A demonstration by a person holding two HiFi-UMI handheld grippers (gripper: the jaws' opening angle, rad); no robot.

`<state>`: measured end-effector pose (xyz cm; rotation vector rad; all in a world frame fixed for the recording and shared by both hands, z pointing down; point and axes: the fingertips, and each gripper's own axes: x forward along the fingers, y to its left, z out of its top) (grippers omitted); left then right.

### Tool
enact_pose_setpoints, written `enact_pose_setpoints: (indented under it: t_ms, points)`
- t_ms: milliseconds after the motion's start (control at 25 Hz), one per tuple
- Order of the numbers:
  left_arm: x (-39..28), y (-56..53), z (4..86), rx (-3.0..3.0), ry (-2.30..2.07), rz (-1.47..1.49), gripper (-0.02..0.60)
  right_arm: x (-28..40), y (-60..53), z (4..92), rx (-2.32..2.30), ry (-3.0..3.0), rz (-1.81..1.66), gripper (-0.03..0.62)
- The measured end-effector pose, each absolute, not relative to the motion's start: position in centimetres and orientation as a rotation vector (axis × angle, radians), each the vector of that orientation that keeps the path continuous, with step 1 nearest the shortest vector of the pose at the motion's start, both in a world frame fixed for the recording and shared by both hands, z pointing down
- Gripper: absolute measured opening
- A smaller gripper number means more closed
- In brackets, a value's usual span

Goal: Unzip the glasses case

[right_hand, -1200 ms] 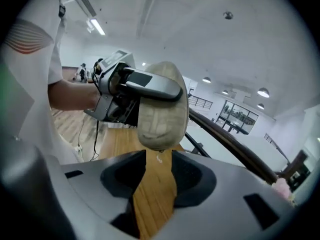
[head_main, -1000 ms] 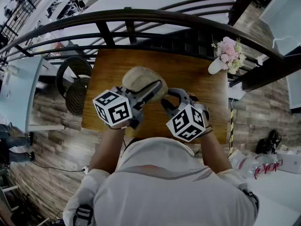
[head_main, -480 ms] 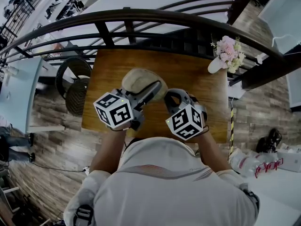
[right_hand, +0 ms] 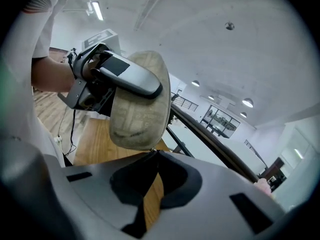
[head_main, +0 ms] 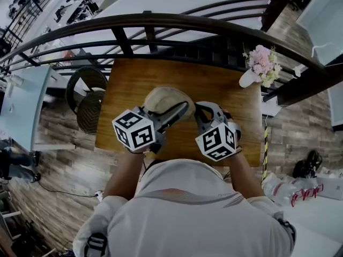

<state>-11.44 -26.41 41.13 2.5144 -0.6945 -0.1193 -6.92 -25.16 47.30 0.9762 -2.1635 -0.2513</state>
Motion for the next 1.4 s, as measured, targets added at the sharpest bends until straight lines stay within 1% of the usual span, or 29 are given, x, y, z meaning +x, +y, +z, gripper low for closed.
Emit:
enact_pose_setpoints:
  t_ms: [160, 520, 920, 1000, 1400]
  points:
    - [-10.7, -25.6, 41.8, 2.584, -0.64, 0.025, 0.285, -6.8, -25.3, 47.1, 0.959, -2.131, -0.35, 0.052]
    - [-10.0, -24.0, 44.0, 2.578, -0.495, 0.23, 0.285, -7.2, -24.3, 47.1, 0.899, -2.108, -0.487, 0.052]
    - [-8.6, -21.0, 49.9, 2.638, -0.373, 0.732, 0.285, -8.5, -23.8, 45.6, 0.891, -2.118, -0.595, 0.052]
    - [-8.4, -20.8, 51.1, 2.634, -0.372, 0.795, 0.285, -8.6, -23.9, 45.2, 0.885, -2.102, -0.64, 0.052]
    - [-9.2, -20.8, 55.5, 2.654, -0.409, 1.197, 0.285, -9.2, -22.8, 46.2, 0.687, -1.942, -0.868, 0.052]
